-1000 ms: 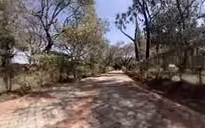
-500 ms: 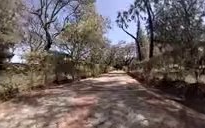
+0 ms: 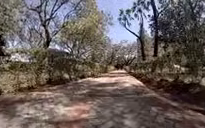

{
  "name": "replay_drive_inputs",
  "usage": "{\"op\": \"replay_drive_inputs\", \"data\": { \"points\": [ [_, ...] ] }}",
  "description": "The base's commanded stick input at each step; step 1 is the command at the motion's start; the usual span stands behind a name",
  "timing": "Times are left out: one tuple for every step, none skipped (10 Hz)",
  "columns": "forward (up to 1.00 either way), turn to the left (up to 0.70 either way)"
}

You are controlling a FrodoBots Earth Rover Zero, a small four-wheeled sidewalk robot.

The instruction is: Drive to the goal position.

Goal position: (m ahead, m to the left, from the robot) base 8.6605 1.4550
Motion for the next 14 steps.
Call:
{"op": "replay_drive_inputs", "data": {
  "points": [
    [1.0, -0.4],
    [1.0, -0.32],
    [1.0, -0.12],
    [1.0, -0.03],
    [1.0, -0.01],
    [1.0, 0.0],
    [1.0, 0.0],
    [1.0, 0.0],
    [1.0, 0.0],
    [1.0, 0.0],
    [1.0, 0.0],
    [1.0, 0.0],
    [1.0, 0.0],
    [1.0, 0.0]
  ]
}}
